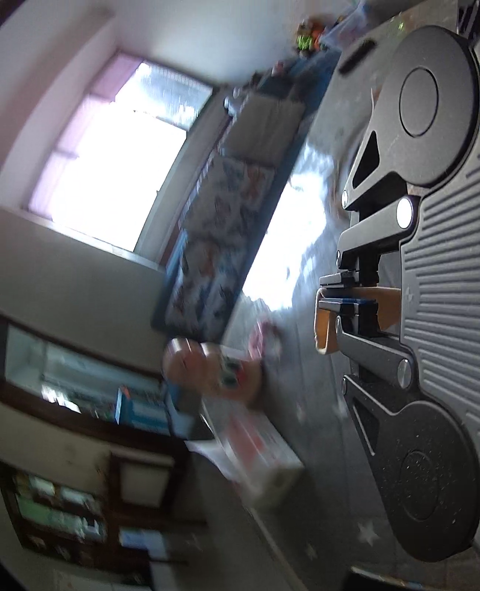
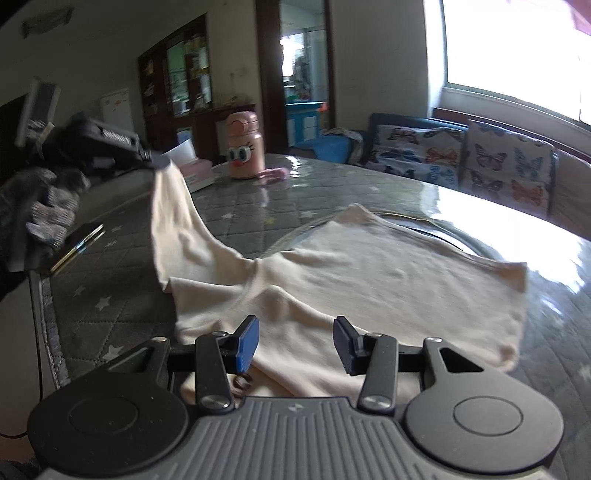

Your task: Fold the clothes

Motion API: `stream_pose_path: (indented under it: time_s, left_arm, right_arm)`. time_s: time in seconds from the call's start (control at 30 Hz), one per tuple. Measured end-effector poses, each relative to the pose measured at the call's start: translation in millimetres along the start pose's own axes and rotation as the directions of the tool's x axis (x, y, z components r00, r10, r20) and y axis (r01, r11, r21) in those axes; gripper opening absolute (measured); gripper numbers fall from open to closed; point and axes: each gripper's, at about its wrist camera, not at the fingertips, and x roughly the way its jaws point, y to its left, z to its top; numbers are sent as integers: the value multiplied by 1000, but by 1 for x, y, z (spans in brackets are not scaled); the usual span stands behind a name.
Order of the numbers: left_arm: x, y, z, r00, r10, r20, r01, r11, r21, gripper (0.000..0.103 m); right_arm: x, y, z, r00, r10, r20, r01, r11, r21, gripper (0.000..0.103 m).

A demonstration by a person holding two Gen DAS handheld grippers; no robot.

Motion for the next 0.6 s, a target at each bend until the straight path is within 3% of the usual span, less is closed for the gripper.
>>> stream_pose_path:
  time_s: [0.13, 0.27, 0.4, 0.53, 0.6]
  left_arm:
    - [-7, -58, 2, 988, -151, 7, 150, 985, 89, 5]
    - [-9, -109, -7, 959, -280, -28, 281, 945, 169, 5]
    - [-5, -151, -30, 915, -388, -111, 404, 883, 240, 6]
    - [5, -178, -63, 849, -459, -262, 521, 811, 267, 9]
    - [5, -185, -78, 834, -457, -309, 543, 781, 308, 11]
  right_arm:
    - [-16, -14, -8, 999, -32, 19, 31, 998, 46, 45]
    - [-29, -28, -16, 998, -56, 36, 52, 993, 102, 45]
    - [-39, -44, -26, 996, -80, 43, 72, 985, 159, 45]
    - [-44, -55, -37, 995, -94, 29, 86, 975, 205, 45]
    - [-43, -59, -43, 995, -100, 15, 94, 970, 223, 45]
